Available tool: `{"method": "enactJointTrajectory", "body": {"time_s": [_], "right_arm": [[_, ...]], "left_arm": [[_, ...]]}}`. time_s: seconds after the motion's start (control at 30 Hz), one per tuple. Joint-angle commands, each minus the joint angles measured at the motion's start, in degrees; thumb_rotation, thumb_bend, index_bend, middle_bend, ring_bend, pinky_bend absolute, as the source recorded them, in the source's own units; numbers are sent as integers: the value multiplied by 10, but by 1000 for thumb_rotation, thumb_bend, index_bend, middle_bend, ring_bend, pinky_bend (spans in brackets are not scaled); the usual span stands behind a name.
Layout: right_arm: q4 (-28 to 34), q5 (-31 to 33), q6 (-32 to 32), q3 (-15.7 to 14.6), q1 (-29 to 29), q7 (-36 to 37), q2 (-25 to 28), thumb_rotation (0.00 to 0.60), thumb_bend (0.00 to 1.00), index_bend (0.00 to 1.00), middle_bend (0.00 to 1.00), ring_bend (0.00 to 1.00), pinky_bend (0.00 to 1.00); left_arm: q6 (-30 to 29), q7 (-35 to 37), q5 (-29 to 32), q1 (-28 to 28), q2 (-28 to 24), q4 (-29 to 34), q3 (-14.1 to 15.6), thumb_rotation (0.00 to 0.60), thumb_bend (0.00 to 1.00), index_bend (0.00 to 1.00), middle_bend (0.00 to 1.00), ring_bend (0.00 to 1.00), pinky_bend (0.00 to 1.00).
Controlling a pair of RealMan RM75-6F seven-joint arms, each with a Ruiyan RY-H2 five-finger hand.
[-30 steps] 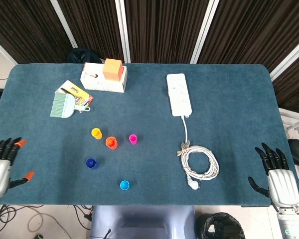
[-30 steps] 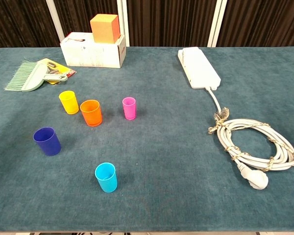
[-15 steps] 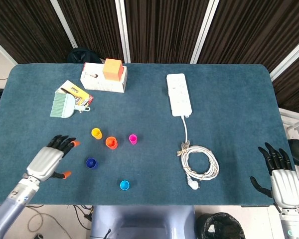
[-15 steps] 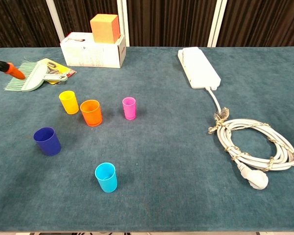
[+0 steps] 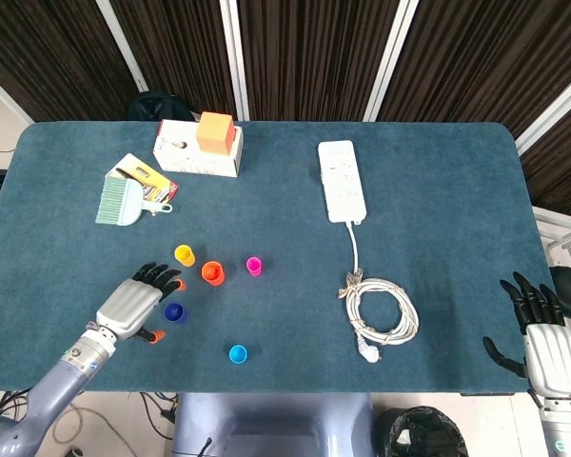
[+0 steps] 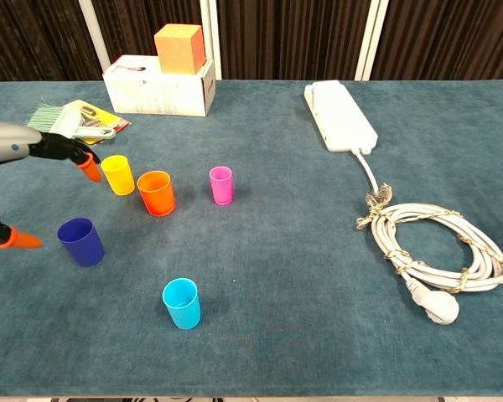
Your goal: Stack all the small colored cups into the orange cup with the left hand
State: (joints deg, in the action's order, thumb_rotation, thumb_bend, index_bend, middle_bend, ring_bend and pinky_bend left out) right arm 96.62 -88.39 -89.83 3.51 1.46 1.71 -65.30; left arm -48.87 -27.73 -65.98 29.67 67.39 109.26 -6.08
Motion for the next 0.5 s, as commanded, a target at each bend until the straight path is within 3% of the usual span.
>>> {"method": "enactJointTrajectory", "body": {"time_s": [0.03, 0.5], "right_arm": [[-1, 2, 1, 1, 0, 2, 1, 600, 336, 118, 45, 124, 61], [-2, 8, 4, 2, 0, 4, 1, 600, 336, 118, 45, 124, 61]], "left_arm": [[-3, -14, 12, 7, 14, -10, 4, 600, 149, 249, 82, 0, 0], [-29, -31, 10, 15, 61, -49, 23, 600, 151, 325, 83, 0, 0]]}}
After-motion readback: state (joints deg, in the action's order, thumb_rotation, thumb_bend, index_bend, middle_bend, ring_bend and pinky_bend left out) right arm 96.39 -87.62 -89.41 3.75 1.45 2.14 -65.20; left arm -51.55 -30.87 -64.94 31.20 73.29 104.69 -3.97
